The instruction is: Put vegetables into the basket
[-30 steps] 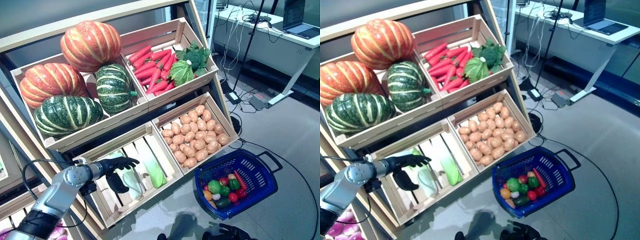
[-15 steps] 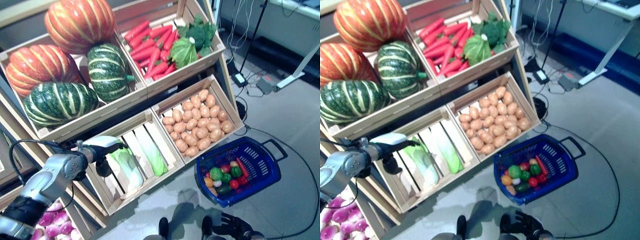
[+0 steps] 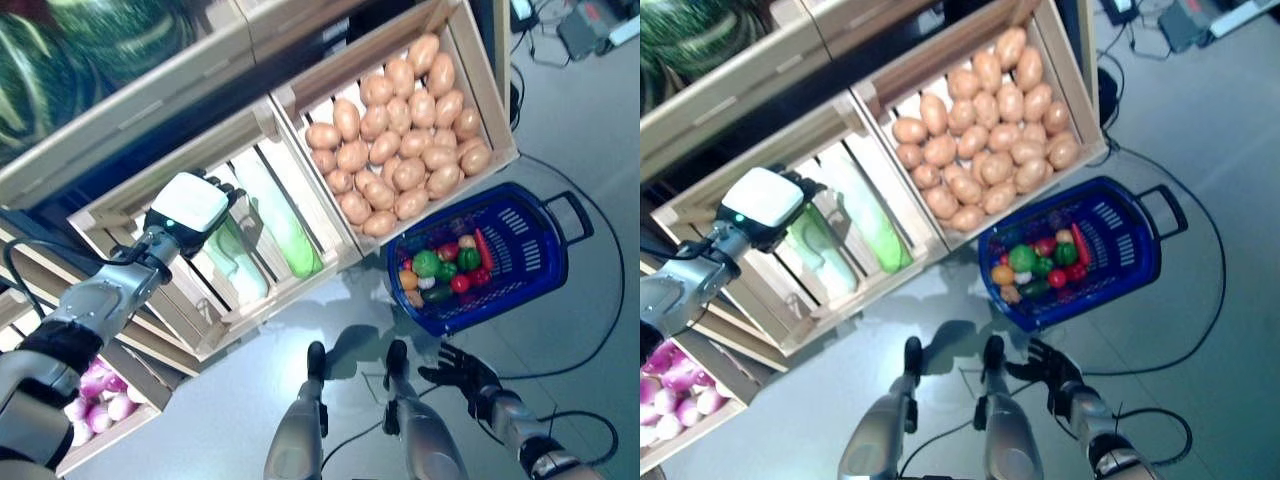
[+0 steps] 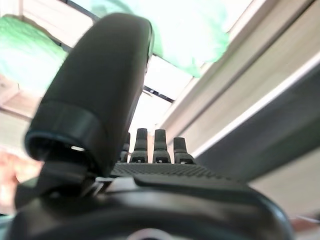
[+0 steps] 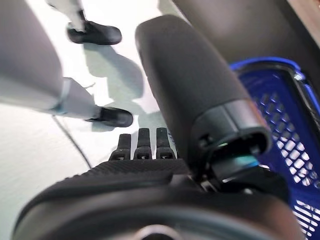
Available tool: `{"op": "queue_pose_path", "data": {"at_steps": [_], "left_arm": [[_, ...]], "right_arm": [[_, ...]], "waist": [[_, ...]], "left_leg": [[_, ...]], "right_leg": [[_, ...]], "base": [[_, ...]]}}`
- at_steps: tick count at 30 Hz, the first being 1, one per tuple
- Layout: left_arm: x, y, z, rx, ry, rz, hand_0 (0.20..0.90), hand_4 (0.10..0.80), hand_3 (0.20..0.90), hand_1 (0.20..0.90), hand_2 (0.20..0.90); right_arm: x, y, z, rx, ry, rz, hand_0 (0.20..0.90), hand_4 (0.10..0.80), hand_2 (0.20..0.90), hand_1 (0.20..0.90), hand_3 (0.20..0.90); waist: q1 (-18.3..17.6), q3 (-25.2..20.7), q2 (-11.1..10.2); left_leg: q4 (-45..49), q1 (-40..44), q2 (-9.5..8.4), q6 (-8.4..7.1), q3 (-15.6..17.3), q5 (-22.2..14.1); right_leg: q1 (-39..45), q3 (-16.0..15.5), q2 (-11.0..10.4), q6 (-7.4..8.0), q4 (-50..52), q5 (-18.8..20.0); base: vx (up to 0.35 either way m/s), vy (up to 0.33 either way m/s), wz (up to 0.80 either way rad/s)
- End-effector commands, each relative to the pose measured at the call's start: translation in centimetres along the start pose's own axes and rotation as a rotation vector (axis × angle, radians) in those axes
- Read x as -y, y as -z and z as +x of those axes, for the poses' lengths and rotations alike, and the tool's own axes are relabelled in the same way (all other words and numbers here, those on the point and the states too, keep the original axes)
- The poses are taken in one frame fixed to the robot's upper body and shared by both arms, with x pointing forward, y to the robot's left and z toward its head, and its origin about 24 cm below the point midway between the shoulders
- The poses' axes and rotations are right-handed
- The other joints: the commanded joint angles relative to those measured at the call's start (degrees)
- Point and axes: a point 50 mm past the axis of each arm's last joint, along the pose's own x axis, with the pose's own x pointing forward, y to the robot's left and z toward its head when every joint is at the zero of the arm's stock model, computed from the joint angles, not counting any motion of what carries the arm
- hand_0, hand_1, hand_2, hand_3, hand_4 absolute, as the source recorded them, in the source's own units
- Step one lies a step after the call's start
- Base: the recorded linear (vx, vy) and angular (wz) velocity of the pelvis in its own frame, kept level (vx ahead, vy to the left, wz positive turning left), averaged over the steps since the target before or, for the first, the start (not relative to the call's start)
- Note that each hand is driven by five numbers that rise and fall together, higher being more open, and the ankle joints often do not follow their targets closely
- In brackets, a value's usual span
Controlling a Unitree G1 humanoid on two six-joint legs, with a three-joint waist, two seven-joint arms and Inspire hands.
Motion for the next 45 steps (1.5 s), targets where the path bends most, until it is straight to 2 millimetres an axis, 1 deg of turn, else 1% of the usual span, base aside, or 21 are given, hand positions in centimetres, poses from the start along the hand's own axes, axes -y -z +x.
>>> {"op": "queue_pose_path", "data": {"at_steps": [1,6,9,13,15,19,21,26,28,31,35,38,42,45], "left_arm": [[-4.0,3.8,1.1,-0.144,-0.23,0.087,0.9,0.8,0.9,0.9,0.9],[-3.6,4.6,1.3,-0.193,-0.202,0.116,0.9,0.8,0.9,0.9,0.9],[-3.0,4.9,0.9,-0.23,-0.209,0.138,0.9,0.8,0.9,0.9,0.9],[-2.0,5.0,0.6,-0.267,-0.145,0.132,0.9,0.8,0.9,0.9,0.9],[-1.2,5.2,0.2,-0.298,-0.102,0.128,0.9,0.8,0.9,0.9,0.9],[-0.4,5.7,-0.7,-0.36,-0.078,0.127,0.9,0.8,0.9,0.9,0.9],[-0.6,6.1,-1.0,-0.379,-0.086,0.14,0.9,0.8,0.9,0.9,0.9],[-2.3,7.0,-1.6,-0.418,-0.128,0.174,0.9,0.8,0.9,0.9,0.9],[-2.6,7.4,-1.8,-0.442,-0.145,0.178,0.9,0.8,0.9,0.9,0.9],[-2.7,7.8,-2.0,-0.466,-0.132,0.18,0.9,0.8,0.9,0.9,0.9],[-2.3,8.5,-2.7,-0.519,-0.151,0.204,0.9,0.8,0.9,0.9,0.9],[-2.2,9.1,-3.2,-0.555,-0.202,0.23,0.9,0.8,0.9,0.9,0.9],[-3.0,9.7,-3.3,-0.559,-0.28,0.256,0.9,0.8,0.9,0.9,0.9],[-3.2,10.5,-3.3,-0.564,-0.264,0.276,0.9,0.8,0.9,0.9,0.9]], "right_arm": [[1.6,-0.8,-0.5,0.07,0.075,0.018,0.9,0.8,0.9,0.9,0.9],[1.6,-2.4,-0.2,0.111,0.079,0.008,0.9,0.8,0.9,0.9,0.9],[1.5,-3.4,0.1,0.132,0.077,-0.001,0.9,0.8,0.9,0.9,0.9],[1.5,-4.2,0.2,0.15,0.081,0.002,0.9,0.8,0.9,0.9,0.9],[1.3,-4.5,0.3,0.16,0.073,0.0,0.9,0.8,0.9,0.9,0.9],[1.1,-5.1,0.3,0.177,0.071,-0.009,0.9,0.8,0.9,0.9,0.9],[1.3,-5.3,0.3,0.182,0.076,-0.01,0.9,0.8,0.9,0.9,0.9],[1.9,-5.2,-0.1,0.188,0.091,-0.006,0.9,0.8,0.9,0.9,0.9],[2.1,-5.3,-0.2,0.197,0.096,0.0,0.9,0.8,0.9,0.9,0.9],[2.1,-5.7,-0.2,0.216,0.096,0.005,0.9,0.8,0.9,0.9,0.9],[1.9,-6.9,-0.3,0.257,0.097,0.011,0.9,0.8,0.9,0.9,0.9],[1.7,-7.2,-0.4,0.273,0.095,0.013,0.9,0.8,0.9,0.9,0.9],[1.6,-8.0,-0.5,0.301,0.09,0.014,0.9,0.8,0.9,0.9,0.9],[1.4,-8.2,-0.5,0.314,0.083,0.022,0.9,0.8,0.9,0.9,0.9]], "waist": [[-0.62,-0.57,-0.33],[-0.98,1.12,-0.73],[-1.03,1.54,-1.03],[-1.24,1.54,-1.41],[-1.31,1.54,-1.52],[-1.2,1.54,-1.37],[-0.96,1.54,-1.21],[-0.25,1.54,-0.68],[-0.12,1.54,-0.67],[-0.25,1.54,-0.87],[-0.63,1.54,-1.63],[-0.78,1.54,-2.16],[-1.05,1.54,-2.75],[-1.22,1.54,-3.54]], "left_leg": [[9.96,-9.65,1.76,-3.24,-0.51,-0.61],[13.38,-13.02,1.73,-3.29,-0.48,-1.03],[15.43,-14.9,1.71,-3.22,-0.47,-1.52],[17.89,-17.28,1.63,-3.09,-0.62,-2.32],[18.15,-17.67,1.65,-3.14,-0.55,-2.23],[18.29,-18.14,1.51,-3.13,-0.3,-1.92],[18.59,-18.81,1.38,-3.15,-0.41,-1.68],[19.42,-20.45,1.17,-3.15,-0.65,-1.34],[19.62,-21.47,1.2,-3.08,-0.59,-1.41],[20.54,-23.19,1.32,-3.13,-0.78,-1.2],[21.08,-25.15,1.54,-2.47,-0.2,-2.43],[21.39,-26.38,1.54,-2.48,-0.37,-2.51],[21.93,-27.87,1.76,-2.42,-0.41,-2.58],[23.19,-29.22,2.03,-2.36,-0.86,-3.01]], "right_leg": [[-2.5,2.59,-2.4,1.38,11.76,-8.21],[-5.44,3.27,-2.32,0.99,14.54,-9.22],[-7.34,3.92,-2.21,0.7,16.34,-9.82],[-9.48,4.6,-2.18,0.47,18.11,-10.46],[-9.78,4.85,-2.15,0.49,18.23,-10.51],[-10.23,5.14,-2.14,0.39,18.37,-10.71],[-10.81,5.07,-2.23,0.33,18.72,-10.87],[-12.2,4.59,-2.65,0.15,19.78,-11.46],[-13.37,4.46,-2.78,0.1,20.46,-11.68],[-15.04,4.53,-2.69,-0.02,21.5,-11.85],[-18.24,5.02,-2.46,-0.13,23.57,-11.98],[-19.8,5.05,-2.32,0.0,24.31,-11.91],[-21.55,5.09,-2.06,-0.12,25.09,-11.92],[-22.95,4.98,-1.93,-0.03,26.64,-12.29]], "base": [[-0.117,0.025,-0.06],[-0.082,0.024,-0.06],[-0.052,0.019,-0.07],[-0.035,0.005,-0.06],[-0.004,-0.003,-0.05],[-0.007,0.03,-0.04],[-0.017,0.03,-0.04],[-0.002,0.012,-0.02],[-0.012,0.015,0.04],[0.0,0.03,0.05],[-0.016,0.032,0.03],[-0.001,0.011,0.0],[0.0,0.0,0.0],[0.0,0.0,0.0]]}}
